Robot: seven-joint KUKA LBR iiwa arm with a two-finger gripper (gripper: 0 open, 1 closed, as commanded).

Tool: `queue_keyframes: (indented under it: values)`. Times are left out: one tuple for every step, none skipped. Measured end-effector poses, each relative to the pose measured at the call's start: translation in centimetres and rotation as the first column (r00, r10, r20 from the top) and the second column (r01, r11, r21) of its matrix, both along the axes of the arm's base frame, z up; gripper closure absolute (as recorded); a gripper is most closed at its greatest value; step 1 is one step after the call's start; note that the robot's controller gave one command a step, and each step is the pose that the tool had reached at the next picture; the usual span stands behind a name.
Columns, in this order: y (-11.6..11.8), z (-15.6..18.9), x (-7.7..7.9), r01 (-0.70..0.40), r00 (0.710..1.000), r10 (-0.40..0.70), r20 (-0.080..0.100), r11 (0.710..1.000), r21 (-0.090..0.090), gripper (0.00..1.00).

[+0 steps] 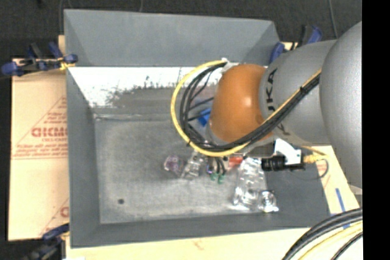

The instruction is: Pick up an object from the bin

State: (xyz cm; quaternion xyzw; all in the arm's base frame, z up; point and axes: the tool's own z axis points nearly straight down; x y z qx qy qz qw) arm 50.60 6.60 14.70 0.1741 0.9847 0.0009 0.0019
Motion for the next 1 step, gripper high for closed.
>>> queue_keyframes:
  values:
    - [-0.07,3.31,0.15,-0.008,1.0,0.008,0.002,1.0,0.0,1.0]
